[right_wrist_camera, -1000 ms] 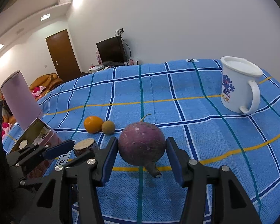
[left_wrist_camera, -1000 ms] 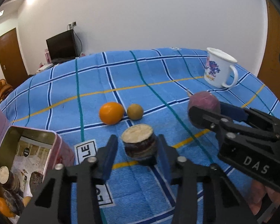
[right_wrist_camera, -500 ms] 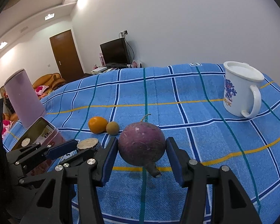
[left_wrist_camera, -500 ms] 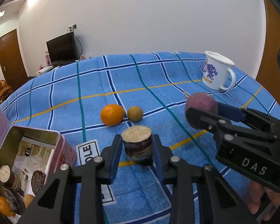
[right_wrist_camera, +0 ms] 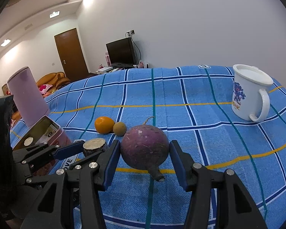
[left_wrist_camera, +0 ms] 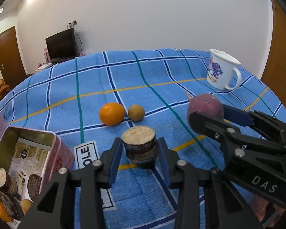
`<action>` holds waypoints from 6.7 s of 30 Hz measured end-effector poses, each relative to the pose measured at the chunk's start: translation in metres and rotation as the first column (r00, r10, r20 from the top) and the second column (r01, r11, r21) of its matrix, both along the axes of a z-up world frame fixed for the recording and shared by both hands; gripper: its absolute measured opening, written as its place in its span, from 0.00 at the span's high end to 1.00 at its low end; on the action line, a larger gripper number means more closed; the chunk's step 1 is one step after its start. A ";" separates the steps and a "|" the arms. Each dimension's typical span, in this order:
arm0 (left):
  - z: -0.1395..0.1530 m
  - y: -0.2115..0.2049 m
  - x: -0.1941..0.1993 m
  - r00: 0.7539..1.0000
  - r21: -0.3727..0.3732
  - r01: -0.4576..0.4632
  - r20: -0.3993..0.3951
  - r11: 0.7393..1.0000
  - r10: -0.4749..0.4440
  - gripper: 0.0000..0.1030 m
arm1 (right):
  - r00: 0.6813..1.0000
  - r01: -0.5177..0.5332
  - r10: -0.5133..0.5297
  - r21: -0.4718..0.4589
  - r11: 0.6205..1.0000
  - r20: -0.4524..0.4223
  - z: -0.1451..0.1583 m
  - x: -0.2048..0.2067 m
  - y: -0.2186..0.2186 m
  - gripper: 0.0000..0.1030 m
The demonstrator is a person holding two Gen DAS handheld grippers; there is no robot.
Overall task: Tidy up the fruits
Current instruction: 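Grasp the cut brown tuber piece with the left gripper while the right holds the radish, then lift the tuber piece with the left gripper while the right holds the radish, then carry the tuber piece and radish over the tin with both grippers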
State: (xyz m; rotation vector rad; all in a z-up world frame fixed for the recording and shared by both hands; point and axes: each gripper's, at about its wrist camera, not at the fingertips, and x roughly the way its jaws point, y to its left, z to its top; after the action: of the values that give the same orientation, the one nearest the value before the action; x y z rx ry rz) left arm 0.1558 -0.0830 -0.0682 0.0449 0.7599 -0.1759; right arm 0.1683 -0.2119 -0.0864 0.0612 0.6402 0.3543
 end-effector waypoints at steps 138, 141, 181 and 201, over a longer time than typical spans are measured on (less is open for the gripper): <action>0.020 0.041 -0.061 0.984 -0.038 -0.093 0.151 0.995 0.098 0.61 | 0.976 -0.086 0.076 0.039 0.996 0.205 0.021 -0.047 0.001 0.47; 0.021 0.043 -0.067 0.980 -0.031 -0.098 0.173 0.995 0.102 0.61 | 0.974 -0.091 0.080 0.043 0.995 0.211 0.021 -0.049 0.002 0.47; 0.041 0.149 -0.116 0.923 -0.105 -0.284 0.237 0.953 0.301 0.61 | 0.925 -0.345 0.336 0.025 0.938 0.181 0.042 -0.055 0.103 0.47; 0.019 0.195 -0.123 0.904 -0.100 -0.380 0.171 0.920 0.392 0.61 | 0.866 -0.480 0.480 -0.039 0.876 0.140 0.027 -0.063 0.184 0.47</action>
State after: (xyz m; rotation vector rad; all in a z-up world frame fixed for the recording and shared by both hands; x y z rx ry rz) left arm 0.0324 0.1124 -0.0494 -0.1493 0.5599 0.1822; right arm 0.1051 -0.0283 -0.0594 -0.1305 0.5040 0.8355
